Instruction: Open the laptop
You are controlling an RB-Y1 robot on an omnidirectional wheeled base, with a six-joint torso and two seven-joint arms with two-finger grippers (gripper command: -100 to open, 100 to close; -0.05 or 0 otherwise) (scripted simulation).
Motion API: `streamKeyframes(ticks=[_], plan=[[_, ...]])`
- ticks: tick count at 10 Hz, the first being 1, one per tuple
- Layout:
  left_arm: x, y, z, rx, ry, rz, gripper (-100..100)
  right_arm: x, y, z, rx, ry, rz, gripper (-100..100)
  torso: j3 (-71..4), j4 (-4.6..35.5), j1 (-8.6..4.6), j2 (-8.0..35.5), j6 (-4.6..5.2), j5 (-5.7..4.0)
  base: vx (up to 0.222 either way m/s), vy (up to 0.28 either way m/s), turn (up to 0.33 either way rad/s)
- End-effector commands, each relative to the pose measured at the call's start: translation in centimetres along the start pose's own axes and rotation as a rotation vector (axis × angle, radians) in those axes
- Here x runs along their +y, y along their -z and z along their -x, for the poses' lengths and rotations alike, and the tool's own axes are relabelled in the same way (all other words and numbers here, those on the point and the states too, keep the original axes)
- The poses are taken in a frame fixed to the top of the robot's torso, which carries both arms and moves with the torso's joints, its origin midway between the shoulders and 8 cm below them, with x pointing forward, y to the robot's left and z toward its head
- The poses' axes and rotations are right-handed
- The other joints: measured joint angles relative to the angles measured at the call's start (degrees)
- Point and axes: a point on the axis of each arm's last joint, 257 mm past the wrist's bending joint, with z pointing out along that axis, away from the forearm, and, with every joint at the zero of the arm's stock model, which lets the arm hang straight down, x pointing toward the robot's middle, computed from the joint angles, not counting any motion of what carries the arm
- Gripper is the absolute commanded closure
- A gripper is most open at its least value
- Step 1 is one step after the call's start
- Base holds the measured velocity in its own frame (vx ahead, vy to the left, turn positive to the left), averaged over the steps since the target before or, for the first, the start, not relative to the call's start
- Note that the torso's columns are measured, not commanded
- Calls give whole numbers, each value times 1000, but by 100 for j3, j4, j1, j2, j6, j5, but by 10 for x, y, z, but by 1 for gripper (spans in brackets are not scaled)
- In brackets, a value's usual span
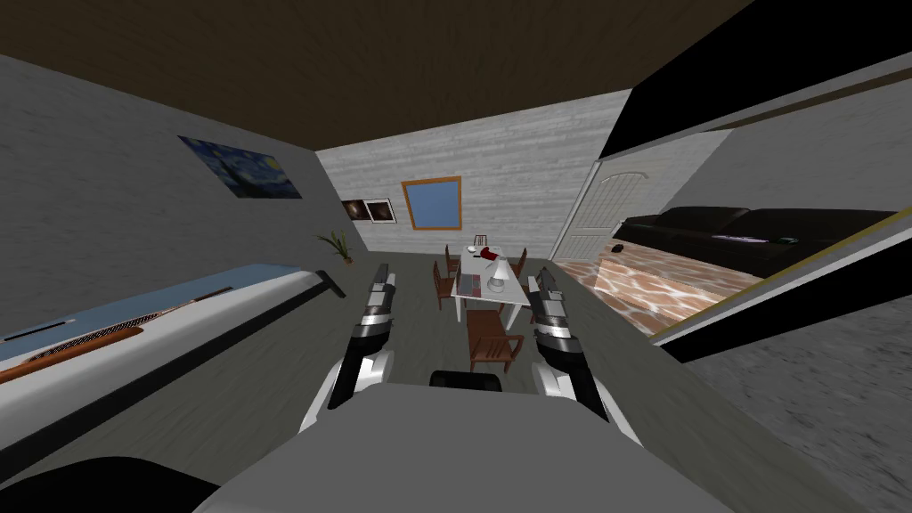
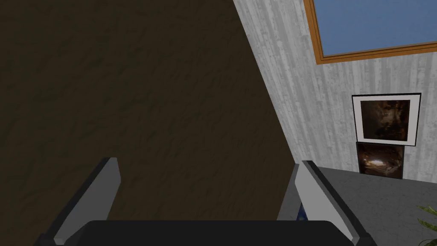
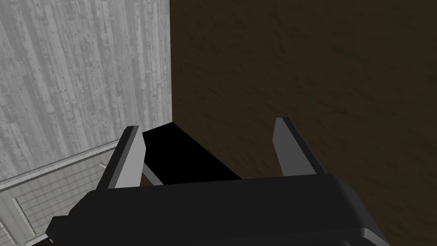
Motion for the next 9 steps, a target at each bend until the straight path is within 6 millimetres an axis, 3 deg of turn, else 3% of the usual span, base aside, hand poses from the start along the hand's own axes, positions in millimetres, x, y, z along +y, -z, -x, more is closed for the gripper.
streamKeyframes(ticks=[1, 9], plan=[[0, 0, 0, 0, 0, 0, 0, 0, 0, 0, 0, 0, 0, 0, -467, 235, 0, 232, 0, 0, 0, 0, 0], [0, 0, 0, 0, 0, 0, 0, 0, 0, 0, 0, 0, 0, 0, -7073, 3537, 0, 3539, 0, 0, 0, 0, 0]])
